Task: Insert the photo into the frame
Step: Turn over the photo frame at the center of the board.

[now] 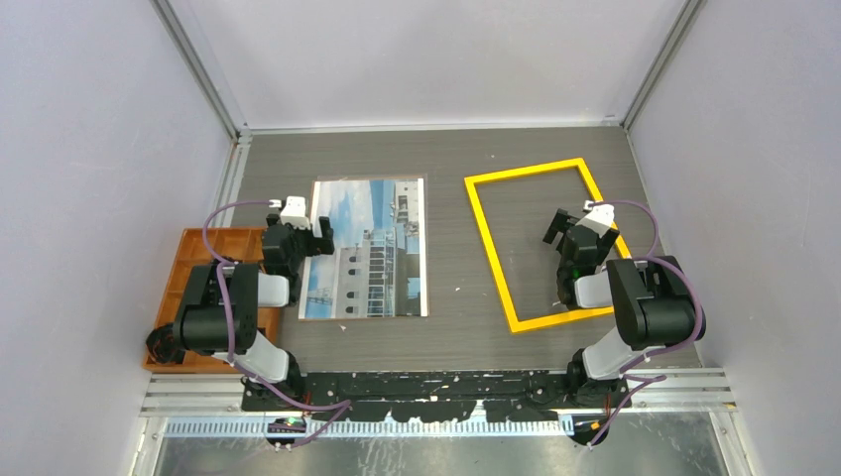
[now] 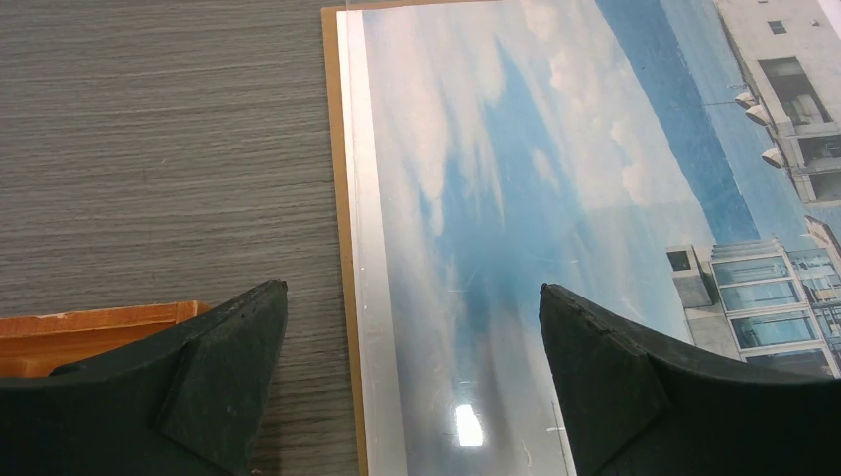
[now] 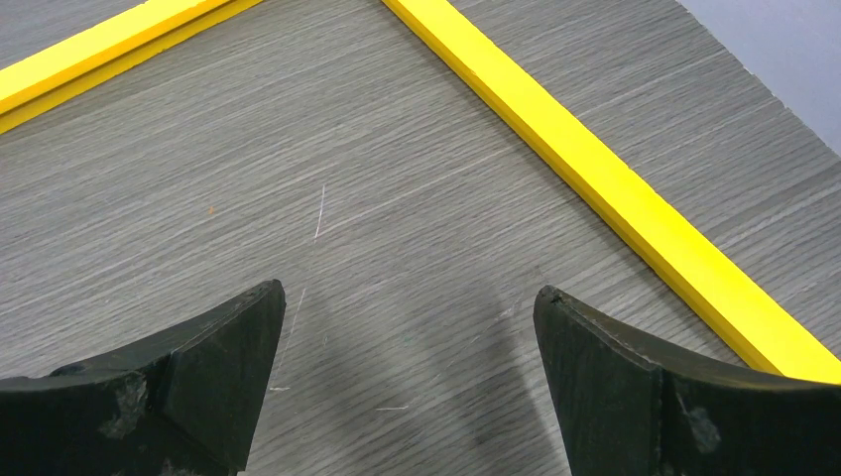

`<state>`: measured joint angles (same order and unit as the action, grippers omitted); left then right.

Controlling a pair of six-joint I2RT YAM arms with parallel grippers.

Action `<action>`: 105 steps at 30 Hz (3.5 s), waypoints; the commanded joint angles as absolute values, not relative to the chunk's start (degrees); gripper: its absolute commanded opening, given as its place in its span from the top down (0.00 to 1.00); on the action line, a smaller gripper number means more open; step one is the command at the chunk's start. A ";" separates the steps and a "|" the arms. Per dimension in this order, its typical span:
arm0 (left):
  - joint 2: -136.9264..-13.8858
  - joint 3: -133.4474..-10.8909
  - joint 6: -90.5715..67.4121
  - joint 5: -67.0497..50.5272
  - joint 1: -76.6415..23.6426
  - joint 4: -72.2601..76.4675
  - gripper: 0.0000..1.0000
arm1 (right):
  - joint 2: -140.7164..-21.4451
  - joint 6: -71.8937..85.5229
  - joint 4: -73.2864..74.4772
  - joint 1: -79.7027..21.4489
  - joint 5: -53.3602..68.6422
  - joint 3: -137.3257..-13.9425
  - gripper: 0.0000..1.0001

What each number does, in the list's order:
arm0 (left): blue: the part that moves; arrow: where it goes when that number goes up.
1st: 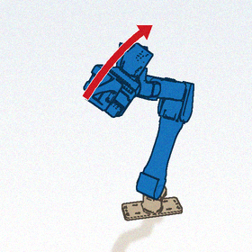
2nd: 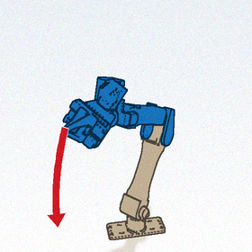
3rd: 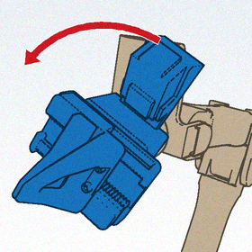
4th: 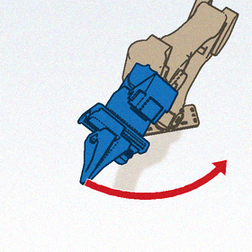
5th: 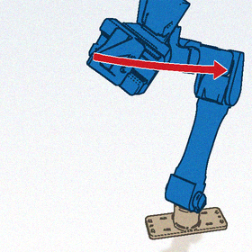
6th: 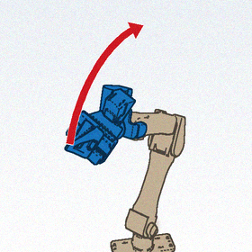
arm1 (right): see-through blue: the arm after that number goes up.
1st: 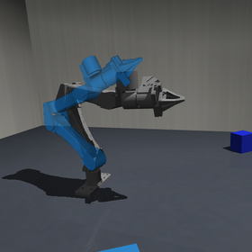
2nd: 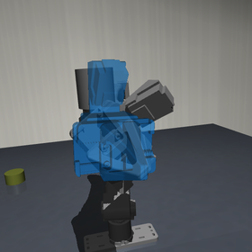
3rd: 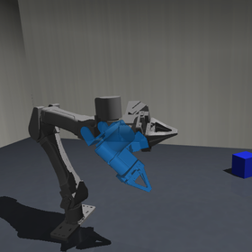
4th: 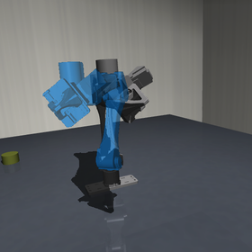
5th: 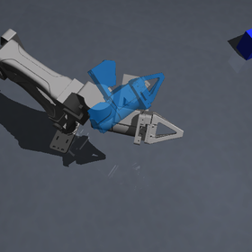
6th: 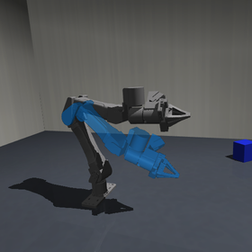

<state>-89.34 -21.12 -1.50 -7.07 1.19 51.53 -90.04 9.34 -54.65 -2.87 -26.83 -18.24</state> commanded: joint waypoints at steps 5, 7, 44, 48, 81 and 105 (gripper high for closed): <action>-88.88 -21.51 -1.88 -6.35 1.32 53.06 0.00 | -89.51 9.35 -57.40 -2.66 -26.98 -19.37 0.00; -88.78 -21.58 -1.83 -6.27 1.29 52.91 0.00 | -89.46 9.45 -57.22 -2.63 -26.91 -19.42 0.00; -86.88 -72.52 6.55 -24.61 -2.72 -42.04 0.00 | -92.17 26.60 29.17 -25.48 -11.87 -67.03 0.01; -87.65 -73.35 6.89 -23.74 -4.88 -43.81 0.00 | -93.72 25.61 28.58 -27.24 -10.84 -65.32 0.14; -90.62 -80.73 7.47 -24.69 -7.91 -53.46 0.00 | -98.07 38.12 34.24 -36.30 -12.30 -77.28 0.89; -85.02 -88.86 -1.57 -35.06 -7.82 -57.17 0.00 | -94.35 63.11 20.58 -39.99 12.13 -99.02 0.88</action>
